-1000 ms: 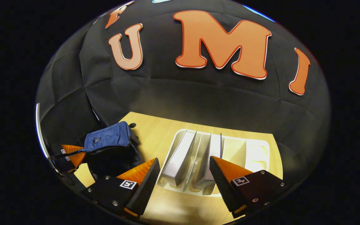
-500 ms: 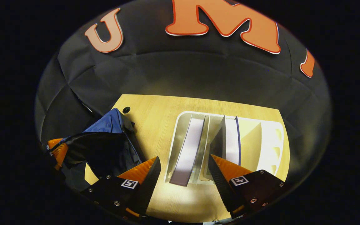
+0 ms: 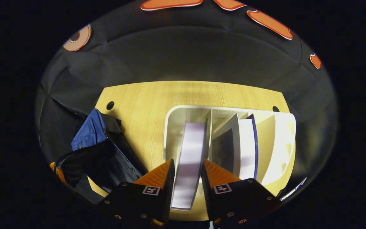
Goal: Open the schoolbag, grab two books from the bookshelf and put them into the schoolbag.
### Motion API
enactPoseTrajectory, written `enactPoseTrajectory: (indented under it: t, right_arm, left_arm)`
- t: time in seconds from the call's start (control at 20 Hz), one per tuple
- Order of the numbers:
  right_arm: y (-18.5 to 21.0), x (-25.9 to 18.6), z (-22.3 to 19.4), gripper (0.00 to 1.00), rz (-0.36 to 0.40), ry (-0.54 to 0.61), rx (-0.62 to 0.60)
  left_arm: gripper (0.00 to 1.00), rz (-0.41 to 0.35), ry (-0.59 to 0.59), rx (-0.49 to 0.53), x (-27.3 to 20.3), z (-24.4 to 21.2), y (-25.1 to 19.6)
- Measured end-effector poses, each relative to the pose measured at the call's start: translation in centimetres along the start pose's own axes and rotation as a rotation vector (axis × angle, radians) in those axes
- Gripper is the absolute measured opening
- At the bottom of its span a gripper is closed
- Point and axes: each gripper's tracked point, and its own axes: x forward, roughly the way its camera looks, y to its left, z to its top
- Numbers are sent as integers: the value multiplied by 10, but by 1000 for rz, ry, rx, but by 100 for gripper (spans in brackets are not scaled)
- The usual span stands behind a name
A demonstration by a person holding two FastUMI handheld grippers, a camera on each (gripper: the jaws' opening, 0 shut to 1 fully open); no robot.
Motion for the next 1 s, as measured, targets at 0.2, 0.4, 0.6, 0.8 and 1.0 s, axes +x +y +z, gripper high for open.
enactPoseTrajectory:
  t: [0.2,0.4,0.6,0.8,1.0]
  right_arm:
    - [-2,-8,-6,36,8,89,41]
    - [-6,-29,0,31,73,80,77]
    - [-17,-70,14,31,128,21,114]
    - [-36,-119,21,31,173,-75,149]
    - [-50,-165,18,31,240,-166,204]
  left_arm:
    - [3,-17,-1,-10,6,-3,-2]
    - [3,-24,6,-27,9,-4,-4]
    - [3,-25,17,-29,11,-5,-4]
    - [3,-22,29,-19,14,-5,-3]
    - [3,-12,33,-5,15,-3,-1]
